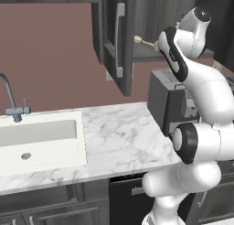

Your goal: Locate and retrieve the dish brush and soap dispenser from the cabinet. Place them next to the sink.

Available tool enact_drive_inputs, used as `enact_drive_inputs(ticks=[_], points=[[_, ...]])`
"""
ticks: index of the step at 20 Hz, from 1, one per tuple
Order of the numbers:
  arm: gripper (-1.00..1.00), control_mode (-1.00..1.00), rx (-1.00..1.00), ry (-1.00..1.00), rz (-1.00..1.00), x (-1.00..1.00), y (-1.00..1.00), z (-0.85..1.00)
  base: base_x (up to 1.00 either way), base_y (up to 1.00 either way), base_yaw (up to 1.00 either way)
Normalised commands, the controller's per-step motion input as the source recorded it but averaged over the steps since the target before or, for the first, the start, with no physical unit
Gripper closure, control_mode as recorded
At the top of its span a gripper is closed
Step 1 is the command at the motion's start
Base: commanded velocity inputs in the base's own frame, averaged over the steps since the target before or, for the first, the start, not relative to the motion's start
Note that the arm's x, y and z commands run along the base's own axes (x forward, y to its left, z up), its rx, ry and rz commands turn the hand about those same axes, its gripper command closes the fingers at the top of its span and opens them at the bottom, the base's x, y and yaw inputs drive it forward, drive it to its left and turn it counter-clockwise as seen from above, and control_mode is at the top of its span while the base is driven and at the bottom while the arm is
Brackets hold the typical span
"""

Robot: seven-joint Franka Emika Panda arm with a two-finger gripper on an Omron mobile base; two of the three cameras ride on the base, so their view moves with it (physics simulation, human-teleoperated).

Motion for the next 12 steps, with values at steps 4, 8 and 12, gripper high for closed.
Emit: enact_drive_inputs(ticks=[4, 8, 12], points=[[-1.00, -1.00, 0.00, 0.01, 0.01, 0.36, -0.04, 0.00, 0.00, 0.00, 0.00], [-1.00, -1.00, 0.00, 0.01, 0.03, 0.35, -0.05, 0.00, 0.00, 0.00, 0.00], [-1.00, -1.00, 0.00, 0.02, 0.02, 0.35, -0.05, 0.00, 0.00, 0.00, 0.00]])
